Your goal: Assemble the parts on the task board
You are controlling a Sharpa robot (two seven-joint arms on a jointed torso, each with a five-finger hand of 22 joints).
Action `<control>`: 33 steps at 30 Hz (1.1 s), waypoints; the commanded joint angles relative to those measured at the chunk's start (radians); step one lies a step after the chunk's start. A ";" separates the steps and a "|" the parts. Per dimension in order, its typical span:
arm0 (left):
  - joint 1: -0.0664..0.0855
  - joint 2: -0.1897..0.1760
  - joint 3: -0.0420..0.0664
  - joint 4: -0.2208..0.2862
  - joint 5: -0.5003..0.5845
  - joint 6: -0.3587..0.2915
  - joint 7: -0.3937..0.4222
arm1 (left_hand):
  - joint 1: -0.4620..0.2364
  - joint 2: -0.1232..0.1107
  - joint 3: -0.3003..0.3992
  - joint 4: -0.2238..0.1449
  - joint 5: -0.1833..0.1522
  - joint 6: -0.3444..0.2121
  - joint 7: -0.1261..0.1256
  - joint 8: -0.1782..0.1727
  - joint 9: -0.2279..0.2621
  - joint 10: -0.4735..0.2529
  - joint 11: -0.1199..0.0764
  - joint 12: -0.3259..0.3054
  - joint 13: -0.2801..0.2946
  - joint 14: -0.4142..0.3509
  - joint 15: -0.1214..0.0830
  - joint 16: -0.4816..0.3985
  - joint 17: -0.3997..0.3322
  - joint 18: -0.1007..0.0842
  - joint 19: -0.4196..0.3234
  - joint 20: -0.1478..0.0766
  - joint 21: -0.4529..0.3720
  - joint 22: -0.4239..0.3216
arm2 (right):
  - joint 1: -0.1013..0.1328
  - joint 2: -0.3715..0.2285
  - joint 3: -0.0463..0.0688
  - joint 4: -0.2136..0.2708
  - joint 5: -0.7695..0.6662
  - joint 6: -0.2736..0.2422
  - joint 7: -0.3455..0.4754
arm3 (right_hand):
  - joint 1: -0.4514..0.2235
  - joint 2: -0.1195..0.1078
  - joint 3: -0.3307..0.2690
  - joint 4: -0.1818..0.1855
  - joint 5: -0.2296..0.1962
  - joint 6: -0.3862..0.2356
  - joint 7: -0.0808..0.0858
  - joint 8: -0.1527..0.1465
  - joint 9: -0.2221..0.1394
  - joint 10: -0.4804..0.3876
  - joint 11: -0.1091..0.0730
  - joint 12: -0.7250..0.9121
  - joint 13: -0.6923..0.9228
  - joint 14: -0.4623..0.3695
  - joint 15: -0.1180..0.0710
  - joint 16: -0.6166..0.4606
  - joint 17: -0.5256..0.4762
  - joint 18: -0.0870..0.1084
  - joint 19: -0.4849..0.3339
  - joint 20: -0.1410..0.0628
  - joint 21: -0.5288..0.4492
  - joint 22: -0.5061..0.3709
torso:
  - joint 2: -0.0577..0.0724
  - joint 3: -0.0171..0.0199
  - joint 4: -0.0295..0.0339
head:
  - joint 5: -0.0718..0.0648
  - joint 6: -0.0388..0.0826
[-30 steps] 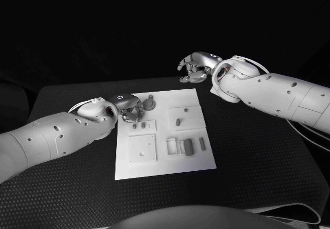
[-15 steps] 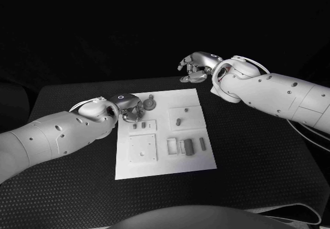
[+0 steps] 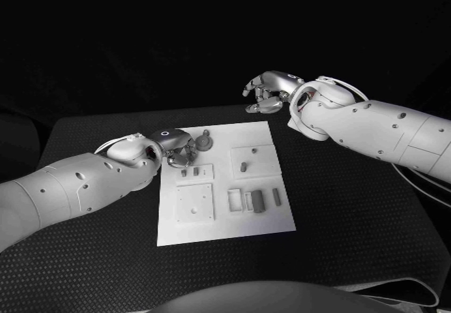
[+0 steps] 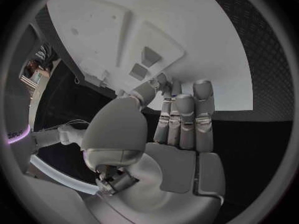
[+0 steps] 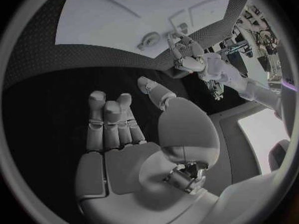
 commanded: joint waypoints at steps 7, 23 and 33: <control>-0.003 -0.003 -0.003 -0.002 0.014 -0.011 0.010 | 0.007 -0.018 -0.009 -0.003 -0.001 -0.016 0.011 -0.010 -0.005 0.036 0.023 -0.010 0.006 0.000 -0.005 -0.005 -0.003 0.095 0.003 -0.007 -0.005 0.016 | 0.000 -0.001 0.001 -0.001 -0.003 0.002 0.005 | -0.001 0.005 -0.004 -0.001 0.001 -0.013 0.031 0.007 -0.001 -0.002 0.003 0.003 -0.002 -0.003 0.006 0.000 -0.001 0.024 -0.002 -0.006 -0.004 0.009 | 0.000 -0.0004 -0.0002 | 0.001 0.001; -0.003 -0.004 -0.003 -0.002 0.018 -0.013 0.007 | 0.003 -0.036 -0.017 -0.002 -0.003 -0.039 0.016 -0.022 -0.012 0.038 0.024 -0.024 0.011 -0.003 -0.004 -0.007 -0.005 0.093 0.001 -0.006 -0.010 0.015 | 0.000 0.000 0.001 -0.001 -0.003 0.001 0.006 | -0.001 0.004 -0.004 -0.001 0.001 -0.014 0.031 0.007 -0.002 -0.002 0.003 0.003 -0.002 -0.003 0.006 0.000 -0.002 0.024 -0.002 -0.006 -0.004 0.009 | 0.000 -0.0009 0.0002 | 0.002 0.001; -0.004 -0.003 -0.003 -0.001 0.024 -0.018 0.005 | -0.004 -0.044 -0.026 -0.001 -0.006 -0.063 0.012 -0.035 -0.018 0.043 0.024 -0.030 0.018 -0.003 -0.004 -0.007 -0.006 0.092 0.002 -0.007 -0.012 0.015 | 0.000 0.000 0.001 -0.001 -0.003 0.001 0.005 | -0.001 0.004 -0.004 -0.001 0.001 -0.014 0.031 0.007 -0.002 -0.003 0.003 0.003 -0.002 -0.003 0.006 0.000 -0.002 0.024 -0.002 -0.006 -0.005 0.009 | 0.000 -0.0002 0.0001 | 0.003 0.001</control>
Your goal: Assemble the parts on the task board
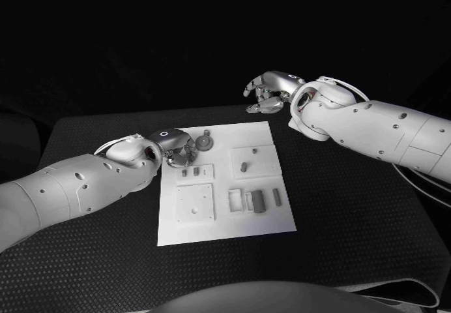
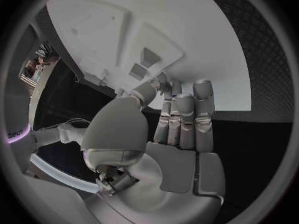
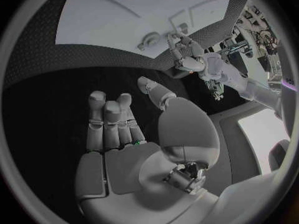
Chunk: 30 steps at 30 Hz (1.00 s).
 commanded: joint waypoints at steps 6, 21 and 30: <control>-0.001 0.000 0.000 0.000 0.010 -0.002 -0.006 | -0.016 -0.021 -0.018 0.001 -0.008 -0.052 0.015 -0.020 -0.008 0.037 0.029 -0.012 0.010 -0.001 -0.002 -0.002 -0.001 0.091 0.002 -0.009 -0.007 0.015 | 0.000 -0.001 0.001 0.000 -0.003 0.001 0.006 | 0.000 0.004 -0.004 -0.001 0.001 -0.014 0.031 0.002 -0.001 -0.003 0.003 0.003 -0.002 -0.003 0.006 0.000 -0.001 0.024 0.001 -0.010 -0.005 0.009 | 0.000 0.0005 0.0000 | 0.001 0.001; -0.001 -0.003 0.000 0.001 0.012 -0.012 -0.008 | -0.023 -0.029 -0.024 0.001 -0.006 -0.089 0.012 -0.035 -0.014 0.038 0.028 -0.021 0.025 0.000 -0.002 -0.002 -0.002 0.092 0.006 -0.010 -0.011 0.015 | 0.000 0.000 0.001 -0.002 -0.003 0.002 0.006 | 0.000 0.004 -0.004 -0.002 0.001 -0.014 0.031 0.003 -0.002 -0.003 0.003 0.003 -0.002 -0.003 0.006 0.000 -0.001 0.024 0.001 -0.009 -0.005 0.009 | 0.000 0.0002 -0.0005 | 0.001 0.002; -0.001 -0.011 0.000 0.000 0.009 -0.012 -0.020 | -0.025 -0.042 -0.029 0.001 -0.003 -0.091 0.009 -0.033 -0.013 0.040 0.028 -0.023 0.031 0.000 -0.003 -0.001 -0.002 0.092 0.007 -0.010 -0.011 0.015 | 0.000 -0.001 0.001 -0.003 -0.003 0.000 0.007 | 0.000 0.004 -0.004 -0.002 0.000 -0.014 0.031 0.003 -0.002 -0.003 0.003 0.003 -0.002 -0.003 0.006 0.000 -0.001 0.024 0.001 -0.009 -0.005 0.009 | 0.000 -0.0009 0.0017 | 0.000 0.000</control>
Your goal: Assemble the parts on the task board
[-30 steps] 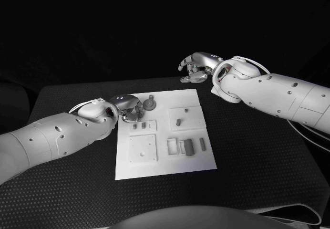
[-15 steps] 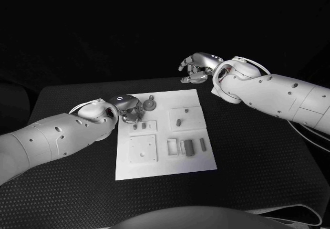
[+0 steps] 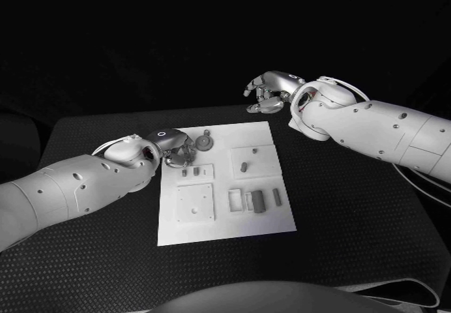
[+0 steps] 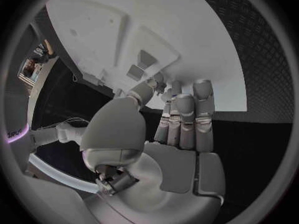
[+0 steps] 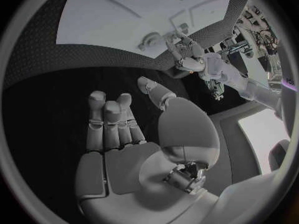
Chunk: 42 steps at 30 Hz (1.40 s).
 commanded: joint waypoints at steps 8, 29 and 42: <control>0.000 -0.023 0.001 0.009 0.001 -0.010 -0.009 | -0.001 -0.011 -0.008 0.000 0.006 -0.003 -0.001 -0.002 0.001 0.022 0.022 -0.007 0.004 0.000 -0.003 -0.001 -0.001 0.092 0.002 -0.008 -0.004 0.016 | 0.000 -0.002 0.001 -0.007 -0.003 0.000 0.007 | 0.000 0.004 -0.004 -0.002 0.001 -0.012 0.033 0.003 -0.002 -0.003 0.004 0.003 -0.002 -0.003 0.006 0.000 -0.001 0.024 -0.001 -0.004 -0.005 0.009 | 0.000 -0.0007 0.0003 | 0.002 -0.001; 0.001 -0.156 0.086 0.072 0.144 -0.101 0.042 | 0.013 -0.008 0.004 0.002 0.013 0.025 0.030 0.020 0.008 -0.006 0.035 -0.034 0.019 -0.023 0.010 -0.012 -0.006 0.091 -0.016 0.003 -0.019 0.015 | -0.009 -0.033 0.000 -0.006 0.001 -0.040 0.034 | 0.002 0.002 0.000 -0.005 0.000 -0.005 0.030 0.011 -0.003 -0.008 0.000 -0.029 -0.028 -0.008 0.003 -0.031 -0.025 0.024 -0.010 0.000 -0.019 0.003 | -0.001 -0.0006 0.0000 | 0.005 0.014; 0.012 -0.240 0.139 0.133 0.658 -0.116 0.060 | -0.014 -0.005 0.010 0.009 -0.023 0.033 0.035 0.030 0.011 -0.012 0.040 -0.044 0.034 -0.053 0.016 -0.057 -0.029 0.084 -0.048 0.013 -0.058 -0.001 | -0.070 -0.071 -0.004 0.026 0.025 -0.075 0.059 | 0.006 -0.003 0.003 -0.007 0.000 0.014 0.023 0.028 0.000 -0.004 -0.006 -0.085 -0.082 -0.012 -0.004 -0.064 -0.053 0.024 -0.019 0.009 -0.042 -0.006 | -0.004 0.0012 0.0013 | 0.007 0.043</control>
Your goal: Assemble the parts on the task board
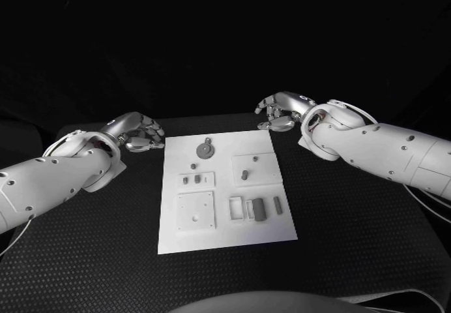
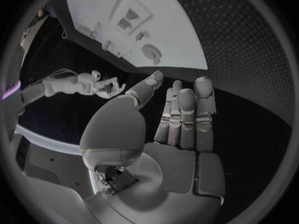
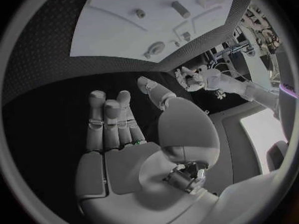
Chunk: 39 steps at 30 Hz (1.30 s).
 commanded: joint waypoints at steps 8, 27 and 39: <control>0.005 -0.039 0.003 0.039 0.599 0.015 0.062 | -0.032 0.019 -0.004 -0.004 -0.006 0.002 0.012 0.001 0.000 -0.015 0.014 -0.018 0.012 -0.035 0.007 -0.060 -0.028 0.075 -0.039 0.008 -0.052 -0.024 | -0.041 -0.050 -0.027 0.083 -0.042 -0.028 0.021 | 0.013 -0.005 0.008 -0.006 0.001 0.043 0.011 0.026 0.009 -0.002 -0.013 -0.168 -0.121 0.010 -0.013 -0.072 -0.042 0.025 -0.003 0.004 -0.027 -0.014 | 0.000 0.0008 0.0011 | 0.008 0.022; 0.005 -0.053 0.002 0.090 0.822 0.088 0.126 | -0.069 0.061 -0.050 -0.007 -0.012 0.002 0.009 0.011 0.000 -0.003 0.023 -0.017 0.056 -0.151 0.024 -0.179 -0.073 0.027 -0.160 0.030 -0.180 -0.085 | -0.084 -0.049 -0.097 0.101 -0.257 -0.014 -0.023 | 0.028 0.015 0.012 -0.057 0.001 0.111 -0.001 0.071 0.025 0.142 -0.020 -0.556 -0.319 0.064 -0.021 -0.084 -0.042 0.025 0.039 -0.013 -0.025 -0.011 | 0.002 0.0019 0.0023 | 0.013 0.039; 0.005 -0.052 0.002 0.091 0.823 0.094 0.123 | -0.069 0.063 -0.054 -0.007 -0.012 0.001 0.010 0.011 -0.001 -0.010 0.026 -0.021 0.060 -0.150 0.026 -0.183 -0.074 0.024 -0.158 0.029 -0.186 -0.089 | -0.088 -0.024 -0.097 0.086 -0.284 -0.007 -0.036 | 0.031 0.009 0.018 -0.066 0.001 0.110 0.002 0.072 0.024 0.116 0.020 -0.789 -0.408 0.086 0.018 -0.084 -0.037 0.025 0.054 -0.022 -0.021 -0.003 | 0.003 -0.0002 0.0013 | 0.019 0.034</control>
